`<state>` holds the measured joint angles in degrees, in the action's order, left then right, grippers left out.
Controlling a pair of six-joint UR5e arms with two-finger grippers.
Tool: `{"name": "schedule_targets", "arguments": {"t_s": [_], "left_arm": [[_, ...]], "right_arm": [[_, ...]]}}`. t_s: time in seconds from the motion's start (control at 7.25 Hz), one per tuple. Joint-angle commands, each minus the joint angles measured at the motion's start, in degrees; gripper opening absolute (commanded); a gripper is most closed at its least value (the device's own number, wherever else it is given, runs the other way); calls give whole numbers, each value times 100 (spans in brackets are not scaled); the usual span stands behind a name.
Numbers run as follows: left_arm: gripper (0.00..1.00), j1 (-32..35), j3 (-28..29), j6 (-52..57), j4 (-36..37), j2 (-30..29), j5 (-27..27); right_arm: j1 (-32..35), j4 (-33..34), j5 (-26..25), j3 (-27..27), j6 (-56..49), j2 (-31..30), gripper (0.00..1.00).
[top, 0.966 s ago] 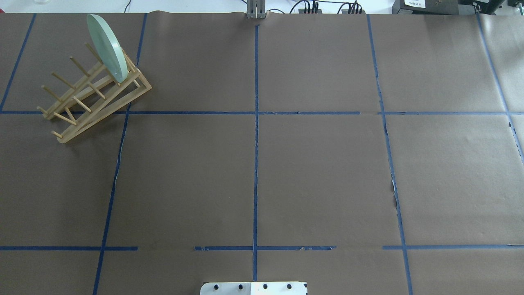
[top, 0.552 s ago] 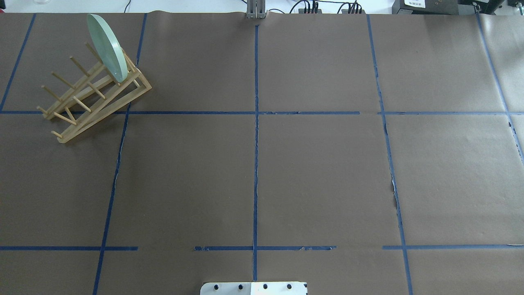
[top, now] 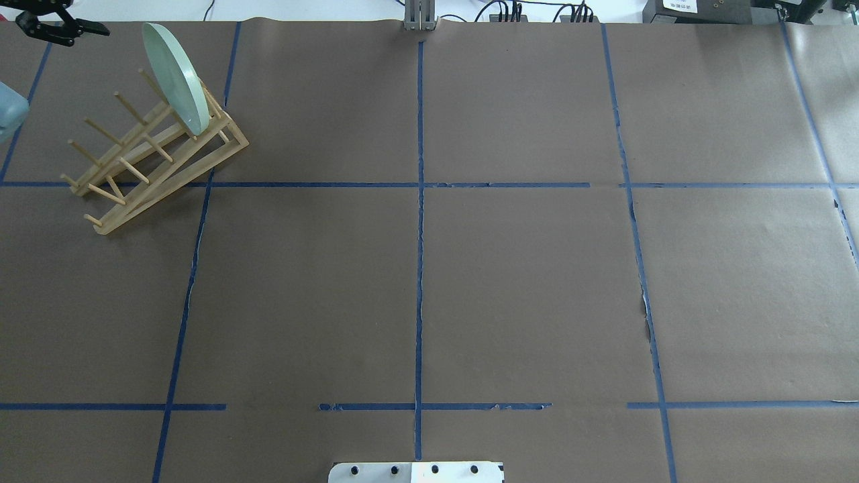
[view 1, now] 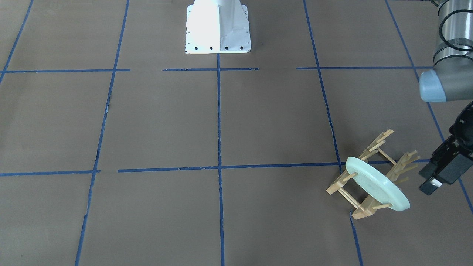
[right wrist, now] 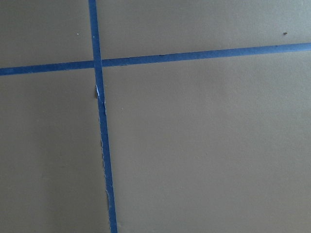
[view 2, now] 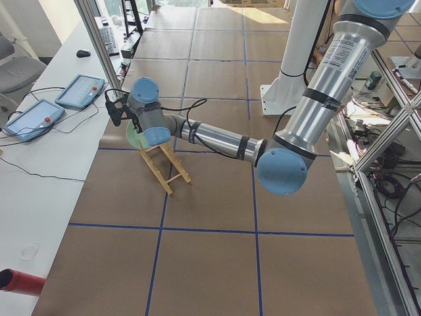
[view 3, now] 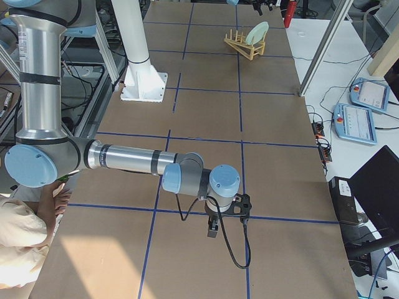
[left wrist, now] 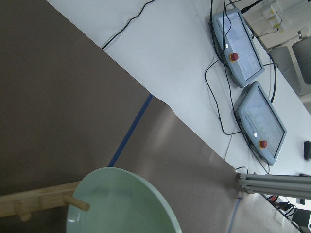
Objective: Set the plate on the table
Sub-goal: 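Reach the left gripper to the pale green plate in the rack and grasp its rim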
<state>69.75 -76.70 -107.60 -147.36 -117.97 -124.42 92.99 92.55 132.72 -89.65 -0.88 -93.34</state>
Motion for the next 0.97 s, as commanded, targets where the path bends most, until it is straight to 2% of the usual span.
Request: {"name": "schedule_targets", "arguments": {"t_s": [0.0,0.28,0.41,0.55,0.83], "left_arm": [[81,-400,243,-605,-109,-148,602],[76,-445,270,-596,-109,-121,612],[40,-445,270,-570,-109,-104,604],[0,-445,252,-448,-152,-95,577],[0,-392,165,-122,-179,-77,533]], "right_arm": [[0,0,0,0,0,0,100],[0,0,0,0,0,0,100],[0,0,0,0,0,0,100],[0,0,0,0,0,0,100],[0,0,0,0,0,0,100]]}}
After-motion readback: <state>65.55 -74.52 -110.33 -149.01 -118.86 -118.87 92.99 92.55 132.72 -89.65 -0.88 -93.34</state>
